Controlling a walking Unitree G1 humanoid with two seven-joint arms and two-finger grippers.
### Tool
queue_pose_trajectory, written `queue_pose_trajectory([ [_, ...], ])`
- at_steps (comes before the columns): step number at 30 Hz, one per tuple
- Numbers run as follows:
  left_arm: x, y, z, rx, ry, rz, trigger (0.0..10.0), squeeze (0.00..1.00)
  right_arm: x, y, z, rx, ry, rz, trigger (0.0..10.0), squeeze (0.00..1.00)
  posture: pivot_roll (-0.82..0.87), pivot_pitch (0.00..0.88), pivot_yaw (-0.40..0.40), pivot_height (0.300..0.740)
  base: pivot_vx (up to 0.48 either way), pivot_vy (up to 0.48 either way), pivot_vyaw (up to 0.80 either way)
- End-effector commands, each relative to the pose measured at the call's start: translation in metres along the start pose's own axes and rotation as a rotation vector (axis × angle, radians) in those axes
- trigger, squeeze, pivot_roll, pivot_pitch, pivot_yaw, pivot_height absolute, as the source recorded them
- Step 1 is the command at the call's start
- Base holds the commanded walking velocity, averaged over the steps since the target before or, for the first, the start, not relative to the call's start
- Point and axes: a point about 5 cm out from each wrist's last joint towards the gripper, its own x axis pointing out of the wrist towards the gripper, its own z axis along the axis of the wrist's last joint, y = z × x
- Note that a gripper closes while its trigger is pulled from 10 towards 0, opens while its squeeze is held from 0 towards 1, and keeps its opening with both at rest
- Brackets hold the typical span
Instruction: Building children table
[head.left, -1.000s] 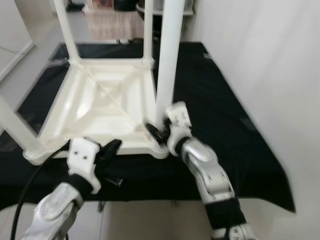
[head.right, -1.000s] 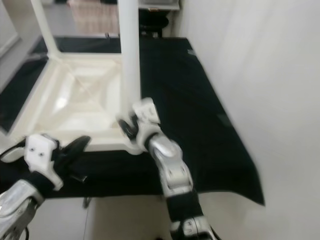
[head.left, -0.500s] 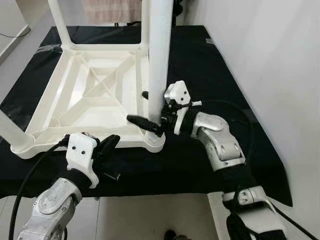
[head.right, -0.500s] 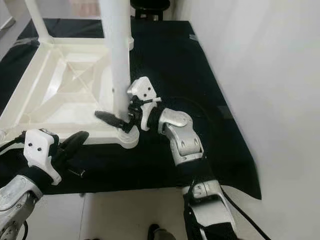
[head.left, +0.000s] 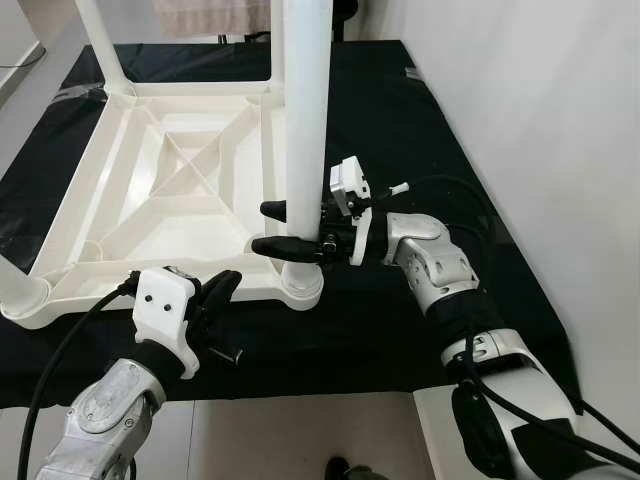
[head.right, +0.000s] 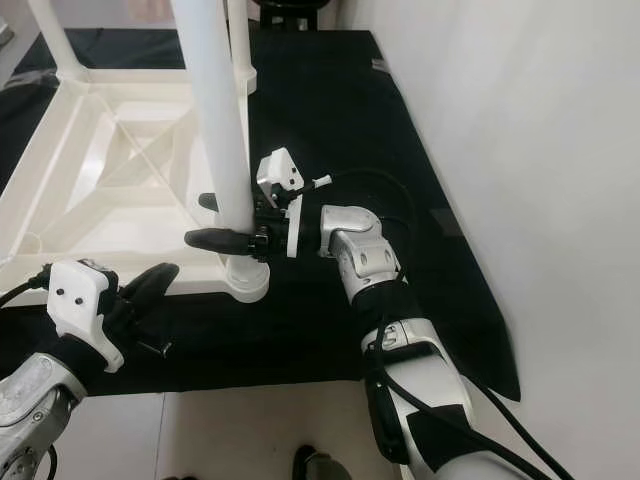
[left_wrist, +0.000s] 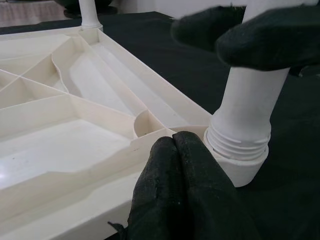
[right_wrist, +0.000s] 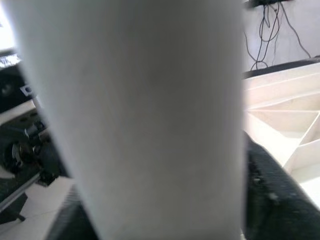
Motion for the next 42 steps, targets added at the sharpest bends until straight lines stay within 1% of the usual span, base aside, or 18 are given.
queue_pose_trajectory([
  [1,-0.002,-0.002,-0.003,-0.016,0.018,-0.002,10.0,0.00,-0.011,-0.001,0.000,-0.012,-0.023,-0.023,0.0,0.00,0.11,0.225,-0.100,0.740,0.000,0.000,0.00],
  [6,-0.002,-0.002,-0.002,-0.016,0.018,-0.002,10.0,0.00,-0.022,0.001,-0.003,-0.023,-0.016,-0.067,0.0,0.00,0.10,0.232,-0.099,0.740,0.000,0.000,0.00],
  [7,-0.001,-0.001,-0.002,-0.016,0.018,-0.002,10.0,0.00,-0.032,0.003,-0.009,-0.035,0.014,-0.146,0.0,0.00,0.09,0.238,-0.100,0.740,0.000,0.000,0.00],
  [8,-0.001,0.001,-0.002,-0.016,0.018,-0.003,10.0,0.00,-0.041,0.006,-0.023,0.001,0.064,-0.363,0.0,0.00,0.09,0.240,-0.102,0.740,0.000,0.000,0.00],
  [12,-0.001,0.001,-0.002,-0.016,0.018,-0.003,10.0,0.00,-0.041,0.006,-0.023,0.001,0.064,-0.363,0.0,0.00,0.09,0.240,-0.102,0.740,0.000,0.000,0.00],
  [13,-0.001,0.003,-0.002,-0.015,0.019,-0.004,10.0,0.00,-0.047,0.009,-0.037,0.022,0.126,-0.621,0.0,0.00,0.08,0.241,-0.098,0.740,0.000,0.000,0.00],
  [14,-0.001,0.003,-0.002,-0.015,0.019,-0.004,10.0,0.00,-0.047,0.009,-0.037,0.022,0.126,-0.621,0.0,0.00,0.08,0.241,-0.098,0.740,0.000,0.000,0.00],
  [15,0.001,0.007,-0.003,-0.013,0.021,-0.004,10.0,0.00,-0.035,0.035,-0.062,0.068,0.179,-0.821,0.0,0.00,0.06,0.241,-0.065,0.740,0.000,0.000,0.00],
  [16,0.001,0.007,-0.003,-0.013,0.021,-0.004,10.0,0.00,-0.035,0.035,-0.062,0.068,0.179,-0.821,0.0,0.00,0.06,0.241,-0.065,0.740,0.000,0.000,0.00],
  [17,0.002,0.010,-0.004,-0.007,0.025,-0.004,10.0,0.00,-0.019,0.049,-0.071,0.080,0.187,-0.906,0.0,0.00,0.06,0.222,-0.053,0.740,0.000,0.000,0.00],
  [20,0.006,0.012,-0.006,-0.002,0.030,-0.004,10.0,0.00,-0.001,0.051,-0.075,0.070,0.187,-0.929,0.0,0.00,0.08,0.206,-0.069,0.740,0.000,0.000,0.00],
  [26,0.007,0.012,-0.007,-0.002,0.032,-0.005,10.0,0.00,0.000,0.044,-0.075,0.063,0.191,-0.925,0.0,0.00,0.09,0.204,-0.074,0.740,0.000,0.000,0.00],
  [27,0.007,0.012,-0.007,0.000,0.030,0.001,10.0,0.00,0.001,0.040,-0.073,0.063,0.198,-0.942,4.7,0.00,0.09,0.200,-0.077,0.740,0.000,0.000,0.00],
  [28,0.007,0.012,-0.007,0.000,0.029,0.004,10.0,0.00,0.005,0.038,-0.067,0.071,0.182,-0.920,10.0,0.97,0.09,0.201,-0.079,0.740,0.000,0.000,0.00],
  [30,0.006,0.012,-0.007,-0.001,0.028,0.005,10.0,0.00,0.010,0.037,-0.061,0.078,0.153,-0.878,10.0,1.00,0.08,0.203,-0.077,0.740,0.000,0.000,0.00],
  [39,0.004,0.010,-0.005,-0.009,0.025,-0.003,10.0,0.00,0.019,0.030,-0.012,0.064,-0.069,-0.610,10.0,1.00,0.09,0.213,-0.086,0.740,0.000,0.000,0.00],
  [40,0.003,0.009,-0.005,-0.012,0.025,-0.005,10.0,0.00,0.019,0.029,0.003,-0.014,-0.091,-0.433,10.0,0.00,0.11,0.222,-0.087,0.740,0.000,0.000,0.00],
  [42,0.003,0.009,-0.005,-0.012,0.025,-0.005,10.0,0.00,0.019,0.029,0.003,-0.014,-0.091,-0.433,10.0,0.00,0.11,0.222,-0.087,0.740,0.000,0.000,0.00],
])
